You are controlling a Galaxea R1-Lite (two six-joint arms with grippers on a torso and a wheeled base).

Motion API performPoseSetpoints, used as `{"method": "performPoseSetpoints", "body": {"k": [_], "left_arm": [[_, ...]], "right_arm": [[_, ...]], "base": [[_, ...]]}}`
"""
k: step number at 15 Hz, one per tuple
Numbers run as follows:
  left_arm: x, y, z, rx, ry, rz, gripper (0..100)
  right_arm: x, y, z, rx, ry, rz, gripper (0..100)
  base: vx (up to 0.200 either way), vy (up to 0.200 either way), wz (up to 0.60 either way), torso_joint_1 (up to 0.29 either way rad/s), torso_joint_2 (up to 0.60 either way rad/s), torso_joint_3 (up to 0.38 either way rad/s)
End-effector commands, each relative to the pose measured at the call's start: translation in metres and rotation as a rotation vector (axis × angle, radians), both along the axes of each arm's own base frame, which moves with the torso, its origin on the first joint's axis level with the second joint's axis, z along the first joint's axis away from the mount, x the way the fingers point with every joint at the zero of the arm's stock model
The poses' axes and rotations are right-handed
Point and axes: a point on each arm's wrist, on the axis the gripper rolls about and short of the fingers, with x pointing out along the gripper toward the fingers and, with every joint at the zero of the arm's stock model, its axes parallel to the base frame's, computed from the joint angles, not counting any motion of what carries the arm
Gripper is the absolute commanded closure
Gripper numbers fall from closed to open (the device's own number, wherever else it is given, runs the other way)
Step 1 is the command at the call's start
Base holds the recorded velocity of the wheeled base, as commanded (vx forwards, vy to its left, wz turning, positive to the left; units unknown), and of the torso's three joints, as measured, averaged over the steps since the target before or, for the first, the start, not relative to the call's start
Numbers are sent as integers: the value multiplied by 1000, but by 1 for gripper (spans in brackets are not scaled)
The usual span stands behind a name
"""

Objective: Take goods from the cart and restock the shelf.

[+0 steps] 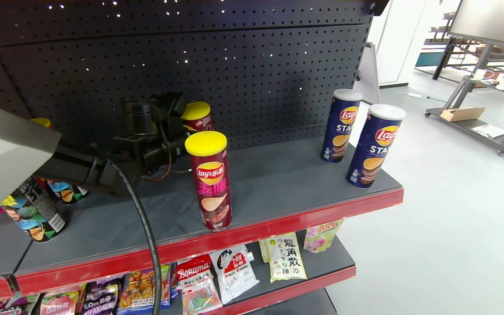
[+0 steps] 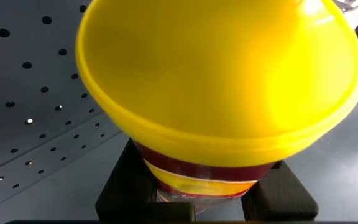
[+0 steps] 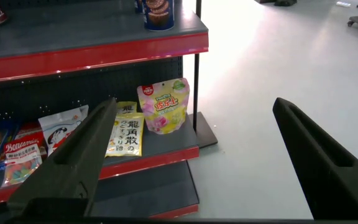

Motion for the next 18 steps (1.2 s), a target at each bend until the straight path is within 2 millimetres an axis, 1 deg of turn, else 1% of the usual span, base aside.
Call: {"method": "performPoseSetpoints", "body": {"k": [1, 7, 8, 14, 18], "left_arm": [[0, 0, -1, 6, 4, -1, 100], [0, -1, -3, 9, 11, -3, 100], [0, -1, -3, 9, 11, -4, 0], [-1, -3, -1, 3, 12, -17, 0], [-7, 2, -2, 10, 27, -10, 0]], "right_arm": [[0, 0, 0, -1, 0, 1, 0], [0, 0, 0, -1, 1, 1, 0], [0, 0, 0, -1, 1, 1, 0], [0, 0, 0, -1, 1, 1, 0], [0, 0, 0, -1, 3, 1, 0]], "base": [[0, 0, 0, 0, 0, 0], [0, 0, 0, 0, 0, 0], [0, 0, 0, 0, 0, 0], [0, 0, 0, 0, 0, 0], [0, 0, 0, 0, 0, 0]]}}
